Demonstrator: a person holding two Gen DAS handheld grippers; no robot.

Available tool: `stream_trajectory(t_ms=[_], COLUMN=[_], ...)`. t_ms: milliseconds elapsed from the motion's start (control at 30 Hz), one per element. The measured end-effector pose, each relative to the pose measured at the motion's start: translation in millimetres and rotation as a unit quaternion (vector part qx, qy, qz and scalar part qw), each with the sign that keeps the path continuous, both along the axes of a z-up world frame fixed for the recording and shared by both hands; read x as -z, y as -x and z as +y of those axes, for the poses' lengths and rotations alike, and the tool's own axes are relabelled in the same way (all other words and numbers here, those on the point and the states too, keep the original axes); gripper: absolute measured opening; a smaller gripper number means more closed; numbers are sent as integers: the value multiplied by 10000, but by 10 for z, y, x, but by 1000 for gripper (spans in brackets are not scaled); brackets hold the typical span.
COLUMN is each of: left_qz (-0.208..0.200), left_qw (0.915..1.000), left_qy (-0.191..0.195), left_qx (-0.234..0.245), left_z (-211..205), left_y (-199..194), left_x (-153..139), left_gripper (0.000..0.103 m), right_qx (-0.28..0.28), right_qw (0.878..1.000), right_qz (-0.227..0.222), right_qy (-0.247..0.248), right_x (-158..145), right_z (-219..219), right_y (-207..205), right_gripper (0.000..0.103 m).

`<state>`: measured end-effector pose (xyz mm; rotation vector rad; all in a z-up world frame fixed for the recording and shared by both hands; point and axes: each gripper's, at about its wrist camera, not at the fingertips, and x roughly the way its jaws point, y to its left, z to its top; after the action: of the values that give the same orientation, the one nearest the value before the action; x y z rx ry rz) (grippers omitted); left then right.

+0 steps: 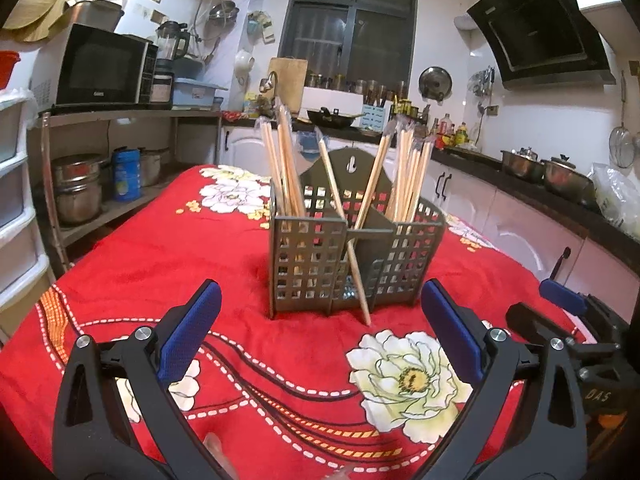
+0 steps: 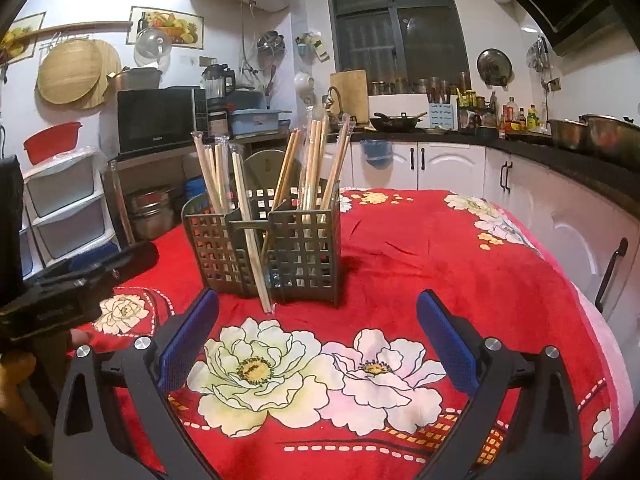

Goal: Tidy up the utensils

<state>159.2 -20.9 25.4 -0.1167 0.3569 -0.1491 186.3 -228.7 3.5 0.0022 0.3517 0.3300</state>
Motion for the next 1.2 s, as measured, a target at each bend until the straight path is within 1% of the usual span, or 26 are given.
stream_trajectory(t_ms=[267,533,1200], left_qz=[41,55,24], left_qw=[10000,9999,9998], left_qy=[60,-29,-61], left_qx=[-22,-127,-166], left_z=[30,8,11], left_y=[-5,-2,10], left_x=[43,52,57], left_gripper=[91,91,92], right_qx=[2,10,12], right_qw=[9999,9999,9999], right_qz=[68,48,78], right_qy=[-110,-116,-104], right_x=[25,24,25], right_z=[-37,-44,-41], right_y=[-22,-25,-24], right_gripper=[96,96,96])
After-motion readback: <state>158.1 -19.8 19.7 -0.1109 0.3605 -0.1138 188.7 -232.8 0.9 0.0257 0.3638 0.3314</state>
